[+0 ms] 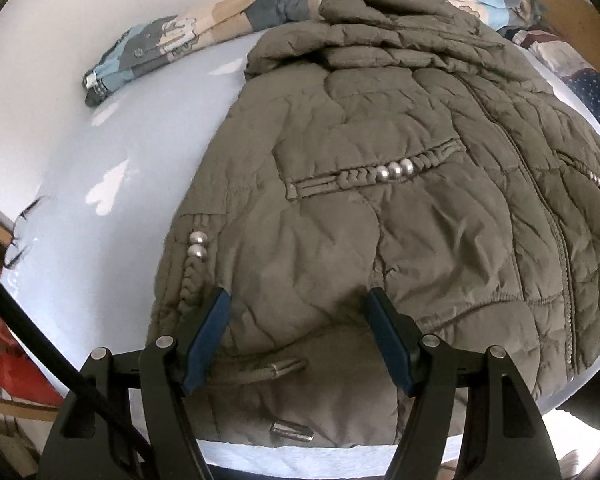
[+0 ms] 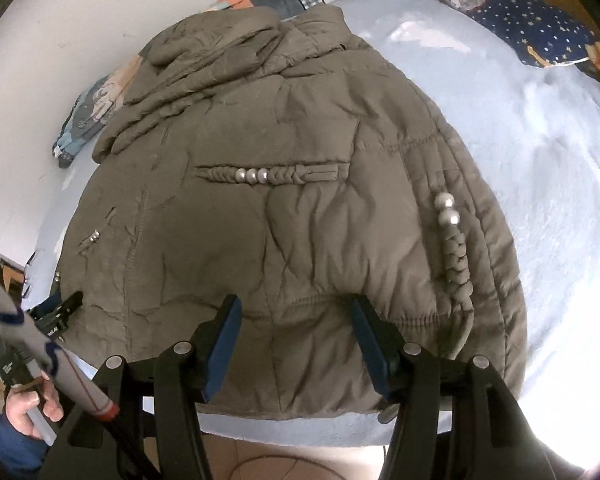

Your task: Fold large clothes

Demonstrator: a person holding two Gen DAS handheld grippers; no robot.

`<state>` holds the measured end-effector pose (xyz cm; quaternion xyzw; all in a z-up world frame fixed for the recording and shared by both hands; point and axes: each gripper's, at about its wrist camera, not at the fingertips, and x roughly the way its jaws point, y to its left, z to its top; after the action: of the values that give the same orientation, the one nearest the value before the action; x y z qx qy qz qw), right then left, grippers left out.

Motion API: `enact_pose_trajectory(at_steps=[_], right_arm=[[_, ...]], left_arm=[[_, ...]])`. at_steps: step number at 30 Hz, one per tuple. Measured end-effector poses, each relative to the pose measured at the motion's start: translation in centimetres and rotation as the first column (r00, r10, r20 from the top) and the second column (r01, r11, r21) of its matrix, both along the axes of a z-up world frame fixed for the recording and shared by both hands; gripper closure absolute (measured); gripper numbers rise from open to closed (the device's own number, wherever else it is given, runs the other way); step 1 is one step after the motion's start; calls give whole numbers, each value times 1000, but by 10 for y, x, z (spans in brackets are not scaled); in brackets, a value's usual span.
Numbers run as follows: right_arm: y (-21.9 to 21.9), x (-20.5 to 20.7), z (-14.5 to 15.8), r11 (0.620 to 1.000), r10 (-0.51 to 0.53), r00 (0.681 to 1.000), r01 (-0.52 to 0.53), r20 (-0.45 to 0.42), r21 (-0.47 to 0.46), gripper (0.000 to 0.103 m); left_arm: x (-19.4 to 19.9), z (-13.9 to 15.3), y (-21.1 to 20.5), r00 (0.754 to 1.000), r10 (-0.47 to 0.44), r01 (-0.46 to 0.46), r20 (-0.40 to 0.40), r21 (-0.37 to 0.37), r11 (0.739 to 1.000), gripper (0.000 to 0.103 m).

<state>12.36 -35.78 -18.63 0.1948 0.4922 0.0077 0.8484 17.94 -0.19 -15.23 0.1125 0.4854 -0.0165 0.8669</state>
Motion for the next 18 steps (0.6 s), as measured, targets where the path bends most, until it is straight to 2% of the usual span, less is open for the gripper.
enact_pose_trajectory(at_steps=[6,11,16,18], right_arm=[[-2,-5,14,999,-23,998,25,50,-33,39],[-38,-23,21,987,-155,984,157,85,-20,39],[-75,-46,16,956,-293,953,289,77,60,36],[-84,-50,15,943,-329,942,324,68,82,28]], left_arm=[[-15,17,20,996,46,-47,78,13,999,33],[-22,24,49,986,127,-128,112,9,992,33],[-19,23,77,973,215,-211,80,-49,976,33],[-18,19,82,971,231,-228,58,-60,972,33]])
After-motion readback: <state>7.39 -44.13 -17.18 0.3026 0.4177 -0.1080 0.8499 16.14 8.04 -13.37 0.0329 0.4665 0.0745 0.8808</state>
